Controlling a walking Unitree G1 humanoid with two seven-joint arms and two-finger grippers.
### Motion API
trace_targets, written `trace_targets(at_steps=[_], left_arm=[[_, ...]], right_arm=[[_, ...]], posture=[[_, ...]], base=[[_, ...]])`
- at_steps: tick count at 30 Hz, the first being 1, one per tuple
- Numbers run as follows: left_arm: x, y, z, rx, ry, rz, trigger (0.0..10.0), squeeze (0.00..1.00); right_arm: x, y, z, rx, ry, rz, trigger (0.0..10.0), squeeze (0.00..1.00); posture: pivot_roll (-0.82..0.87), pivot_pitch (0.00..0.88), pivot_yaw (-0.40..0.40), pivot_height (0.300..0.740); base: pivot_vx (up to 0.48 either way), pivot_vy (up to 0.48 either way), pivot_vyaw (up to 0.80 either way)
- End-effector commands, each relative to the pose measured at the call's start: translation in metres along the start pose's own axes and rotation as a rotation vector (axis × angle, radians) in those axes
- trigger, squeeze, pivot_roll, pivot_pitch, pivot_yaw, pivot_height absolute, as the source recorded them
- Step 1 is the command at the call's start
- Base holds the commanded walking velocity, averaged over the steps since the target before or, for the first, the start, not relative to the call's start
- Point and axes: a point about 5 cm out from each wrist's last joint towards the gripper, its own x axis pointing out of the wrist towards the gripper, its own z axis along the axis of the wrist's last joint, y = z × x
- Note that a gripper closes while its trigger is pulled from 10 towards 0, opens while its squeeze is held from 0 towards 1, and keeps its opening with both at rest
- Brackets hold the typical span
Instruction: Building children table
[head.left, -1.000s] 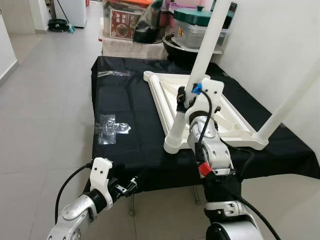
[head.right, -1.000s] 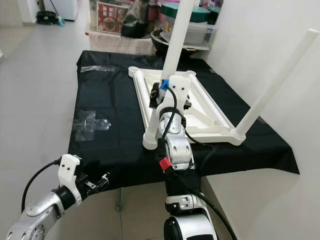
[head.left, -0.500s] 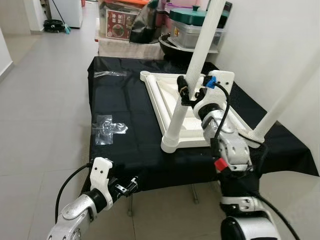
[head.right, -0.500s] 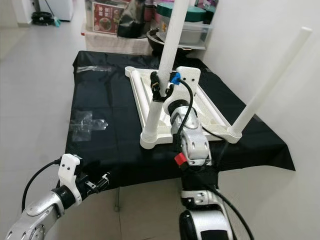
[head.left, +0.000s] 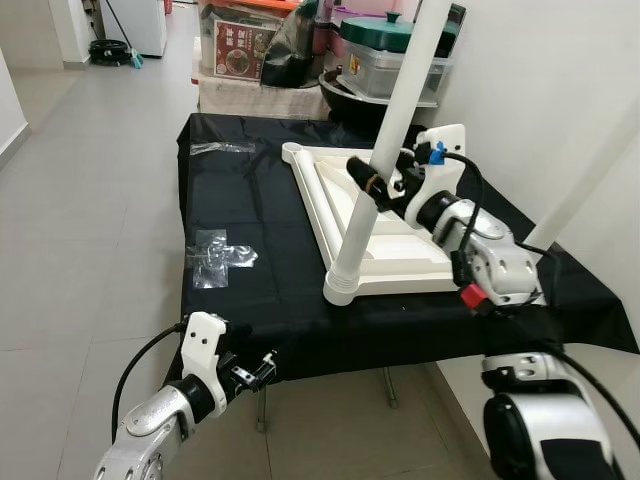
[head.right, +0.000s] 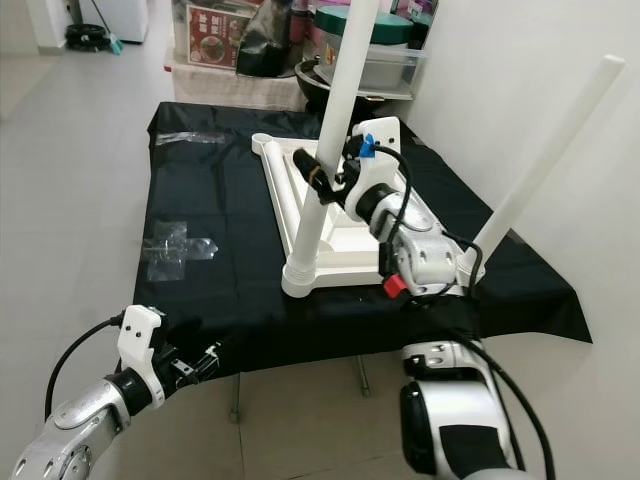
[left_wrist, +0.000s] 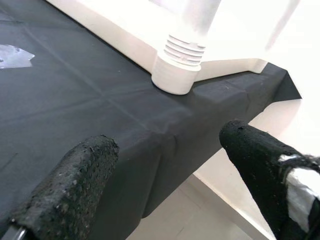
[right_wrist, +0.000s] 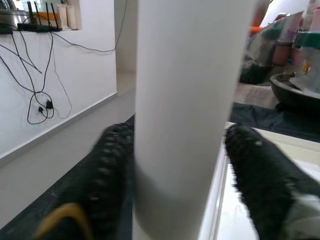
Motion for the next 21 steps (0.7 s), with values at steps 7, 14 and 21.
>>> trace_targets(at_steps=[7, 14, 21], left_arm=[[-0.001, -0.002, -0.002, -0.015, 0.004, -0.012, 10.0, 0.0], [-0.003, -0.002, -0.002, -0.013, 0.006, -0.011, 10.0, 0.0], [-0.004, -0.002, -0.003, -0.015, 0.01, -0.008, 10.0, 0.0]], right_arm=[[0.0, -0.015, 0.007, 0.031, -0.001, 0.055, 0.0, 0.0], [0.0, -0.015, -0.005, 0.118, -0.013, -0.093, 0.0, 0.0], [-0.011, -0.011, -0.033, 0.174, 0.025, -0.53, 0.0, 0.0]], posture=[[0.05, 0.0, -0.156, 0.74], [0.05, 0.0, -0.153, 0.74], [0.05, 0.0, -0.151, 0.74]], base=[[0.0, 0.0, 0.0], [0.0, 0.0, 0.0], [0.0, 0.0, 0.0]])
